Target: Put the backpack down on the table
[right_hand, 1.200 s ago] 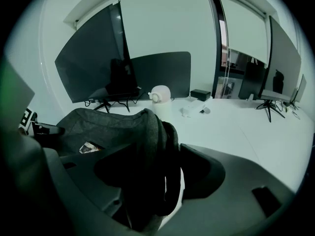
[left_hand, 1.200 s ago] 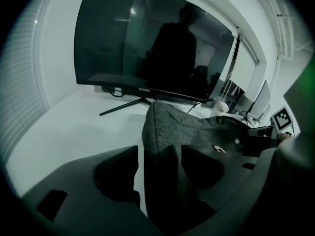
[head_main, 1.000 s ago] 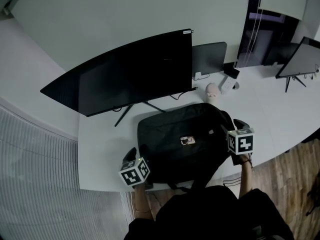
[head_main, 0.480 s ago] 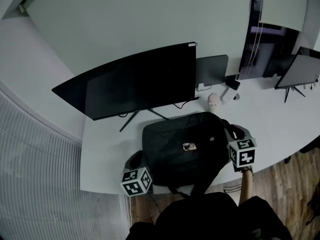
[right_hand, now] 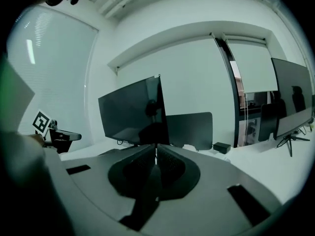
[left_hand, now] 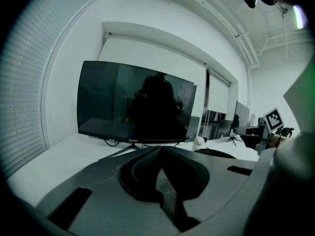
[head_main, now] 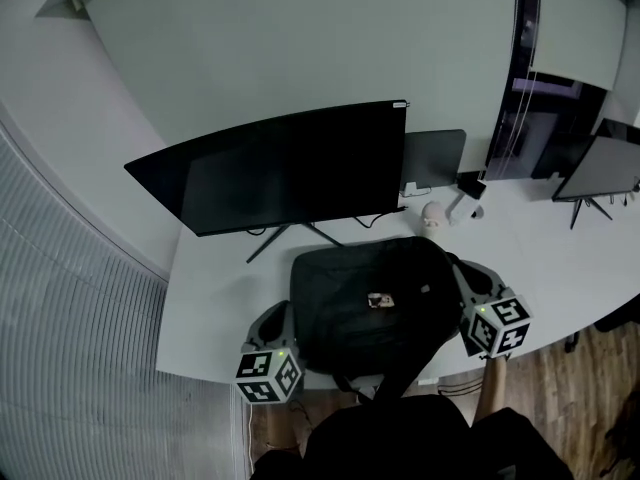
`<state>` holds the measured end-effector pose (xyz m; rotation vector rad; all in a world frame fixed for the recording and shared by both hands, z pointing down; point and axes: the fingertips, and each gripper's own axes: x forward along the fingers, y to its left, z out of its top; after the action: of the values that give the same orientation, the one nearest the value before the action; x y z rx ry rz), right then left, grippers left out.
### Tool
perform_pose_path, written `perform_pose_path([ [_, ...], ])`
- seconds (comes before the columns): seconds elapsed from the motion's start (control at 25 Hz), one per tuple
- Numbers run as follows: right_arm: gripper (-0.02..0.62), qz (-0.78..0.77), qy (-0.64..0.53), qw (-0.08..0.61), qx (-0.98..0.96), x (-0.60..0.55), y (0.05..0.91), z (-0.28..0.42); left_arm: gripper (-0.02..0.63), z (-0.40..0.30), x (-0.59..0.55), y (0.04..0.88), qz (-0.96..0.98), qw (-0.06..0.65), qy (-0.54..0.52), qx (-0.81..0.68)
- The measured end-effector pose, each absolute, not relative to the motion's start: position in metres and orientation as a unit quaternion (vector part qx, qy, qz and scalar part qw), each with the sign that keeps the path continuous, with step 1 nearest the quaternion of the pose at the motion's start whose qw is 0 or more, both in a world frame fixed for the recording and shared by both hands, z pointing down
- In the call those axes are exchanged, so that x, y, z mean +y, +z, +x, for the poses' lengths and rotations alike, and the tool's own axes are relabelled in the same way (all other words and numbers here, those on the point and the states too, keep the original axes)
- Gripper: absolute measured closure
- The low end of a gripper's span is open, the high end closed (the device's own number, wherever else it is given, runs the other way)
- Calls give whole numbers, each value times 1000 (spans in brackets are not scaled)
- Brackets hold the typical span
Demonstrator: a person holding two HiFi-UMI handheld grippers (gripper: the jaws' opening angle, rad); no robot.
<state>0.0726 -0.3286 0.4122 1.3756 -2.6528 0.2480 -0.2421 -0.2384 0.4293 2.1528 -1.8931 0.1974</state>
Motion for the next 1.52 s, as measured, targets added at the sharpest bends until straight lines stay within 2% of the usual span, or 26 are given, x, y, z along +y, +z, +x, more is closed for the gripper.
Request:
perform_pose_path([
  [0.44,581,434,65,27,-898,-315,390,71,591,-235,-226,408,751,99,49,-651],
  [1.52,582,441,54,24,-896,-312,395,77,591,-241,-225,421,737,92,90,-663],
])
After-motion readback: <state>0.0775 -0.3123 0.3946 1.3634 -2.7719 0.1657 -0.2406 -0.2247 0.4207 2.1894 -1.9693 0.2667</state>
